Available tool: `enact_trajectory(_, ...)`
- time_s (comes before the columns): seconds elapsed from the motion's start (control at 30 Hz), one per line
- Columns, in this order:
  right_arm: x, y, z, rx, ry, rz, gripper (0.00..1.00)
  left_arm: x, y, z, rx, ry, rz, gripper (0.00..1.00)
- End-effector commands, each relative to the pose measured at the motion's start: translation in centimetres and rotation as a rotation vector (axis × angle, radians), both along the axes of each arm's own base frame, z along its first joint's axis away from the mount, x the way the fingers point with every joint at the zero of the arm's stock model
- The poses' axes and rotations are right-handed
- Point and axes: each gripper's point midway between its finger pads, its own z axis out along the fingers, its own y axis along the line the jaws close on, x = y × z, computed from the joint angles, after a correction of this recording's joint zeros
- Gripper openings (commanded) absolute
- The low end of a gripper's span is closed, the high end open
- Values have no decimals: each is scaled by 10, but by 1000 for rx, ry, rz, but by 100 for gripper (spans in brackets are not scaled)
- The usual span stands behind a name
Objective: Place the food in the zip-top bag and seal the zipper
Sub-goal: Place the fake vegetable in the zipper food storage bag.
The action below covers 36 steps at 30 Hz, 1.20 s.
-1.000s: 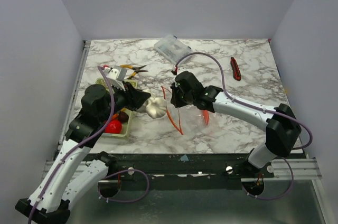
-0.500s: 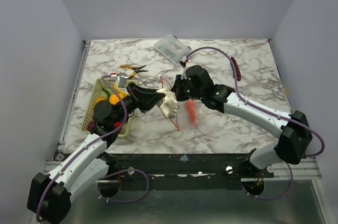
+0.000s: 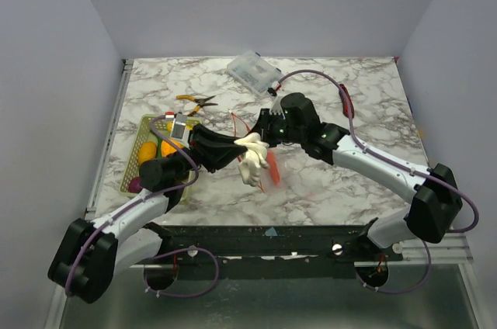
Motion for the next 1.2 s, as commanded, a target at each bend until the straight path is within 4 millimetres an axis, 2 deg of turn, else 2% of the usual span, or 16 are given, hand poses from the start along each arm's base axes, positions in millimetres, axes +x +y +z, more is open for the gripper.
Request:
enact_trajectory(0.0, -14, 4, 27, 110, 8, 67, 0, -27, -7, 13, -10, -174, -153, 0)
enact_trajectory(0.23, -15, -7, 43, 160, 8, 66, 0, -1, -9, -24, 112, -121, -25, 0)
enact_trajectory(0.4, -22, -4, 63, 237, 8, 112, 0, 20, -7, -54, 181, -70, 81, 0)
enact_trajectory(0.53, -29, 0, 75, 286, 5, 153, 0, 28, -8, -60, 188, -36, 103, 0)
enact_trajectory(0.7, -19, -10, 69, 216, -39, 90, 0, 41, -1, -75, 268, 54, 187, 0)
enact_trajectory(0.77, -16, -15, 68, 198, -70, 71, 0, 50, 6, -89, 324, 134, 249, 0)
enact_trajectory(0.9, -17, -17, 74, 205, -126, 83, 0, 55, 15, -110, 404, 272, 307, 0)
enact_trajectory(0.97, -20, -15, 74, 214, -139, 110, 0, 56, 19, -114, 429, 331, 323, 0)
enact_trajectory(1.0, -22, -12, 80, 241, -162, 133, 0, 55, 19, -113, 434, 346, 318, 0)
enact_trajectory(1.13, -26, -8, 79, 261, -196, 177, 0, 62, 21, -107, 458, 445, 346, 0)
enact_trajectory(1.17, -27, -8, 79, 260, -205, 185, 0, 65, 24, -114, 497, 490, 363, 0)
